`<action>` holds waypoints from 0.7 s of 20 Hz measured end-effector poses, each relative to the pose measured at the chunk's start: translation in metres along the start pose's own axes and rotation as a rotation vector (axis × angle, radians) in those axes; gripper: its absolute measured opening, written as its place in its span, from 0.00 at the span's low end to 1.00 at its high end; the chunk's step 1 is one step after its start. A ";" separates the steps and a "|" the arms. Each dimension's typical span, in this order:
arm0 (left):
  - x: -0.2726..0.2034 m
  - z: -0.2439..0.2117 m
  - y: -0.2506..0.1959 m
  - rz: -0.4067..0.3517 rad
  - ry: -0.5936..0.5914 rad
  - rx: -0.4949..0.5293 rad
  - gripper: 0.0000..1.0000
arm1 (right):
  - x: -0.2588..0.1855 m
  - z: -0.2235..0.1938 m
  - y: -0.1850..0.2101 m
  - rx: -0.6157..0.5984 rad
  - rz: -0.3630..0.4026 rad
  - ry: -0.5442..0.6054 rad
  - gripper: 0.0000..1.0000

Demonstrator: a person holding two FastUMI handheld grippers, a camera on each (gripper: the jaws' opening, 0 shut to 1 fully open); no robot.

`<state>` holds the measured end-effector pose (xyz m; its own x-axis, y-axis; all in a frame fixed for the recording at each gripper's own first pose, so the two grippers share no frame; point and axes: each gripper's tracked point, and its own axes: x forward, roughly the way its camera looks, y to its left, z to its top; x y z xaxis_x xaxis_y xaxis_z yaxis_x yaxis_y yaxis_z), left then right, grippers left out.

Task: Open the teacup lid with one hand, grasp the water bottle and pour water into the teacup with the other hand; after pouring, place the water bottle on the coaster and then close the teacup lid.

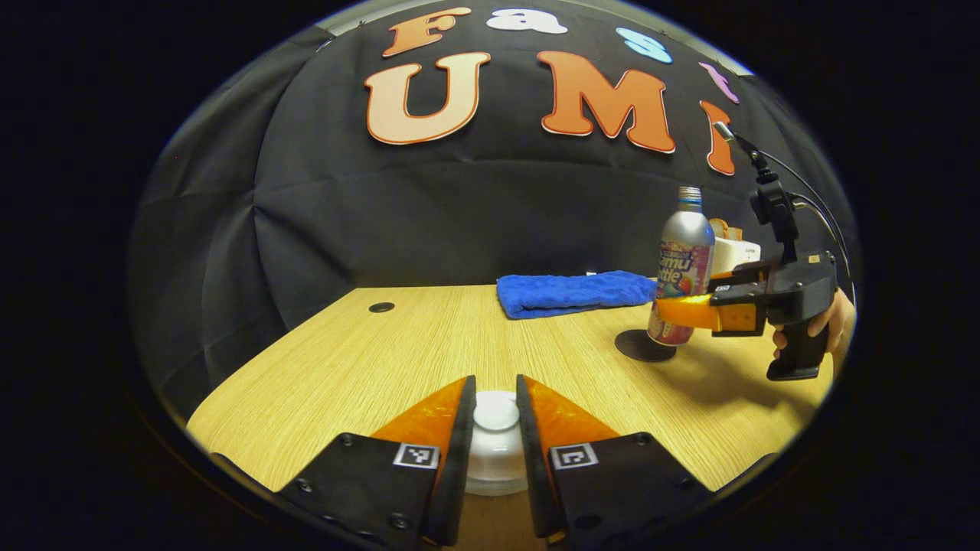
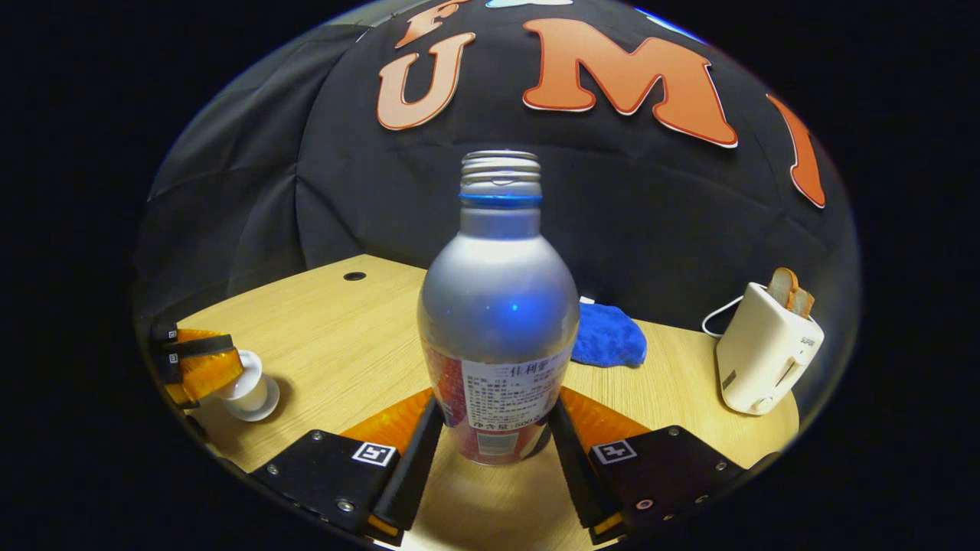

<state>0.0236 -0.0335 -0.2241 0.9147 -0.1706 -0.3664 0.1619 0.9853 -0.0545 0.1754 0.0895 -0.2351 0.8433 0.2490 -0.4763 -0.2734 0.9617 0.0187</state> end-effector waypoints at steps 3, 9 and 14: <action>-0.002 0.014 0.001 0.004 -0.042 0.000 0.51 | 0.017 0.001 -0.004 0.015 -0.005 0.003 0.78; -0.005 0.034 0.005 0.008 -0.103 -0.005 0.63 | 0.043 -0.018 -0.012 0.036 -0.029 0.050 0.78; -0.008 0.036 0.004 0.009 -0.114 -0.001 0.68 | 0.050 -0.028 -0.014 0.072 -0.018 0.058 0.78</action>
<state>0.0304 -0.0290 -0.1876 0.9524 -0.1615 -0.2586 0.1531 0.9868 -0.0526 0.2088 0.0853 -0.2835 0.8187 0.2268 -0.5276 -0.2231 0.9722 0.0718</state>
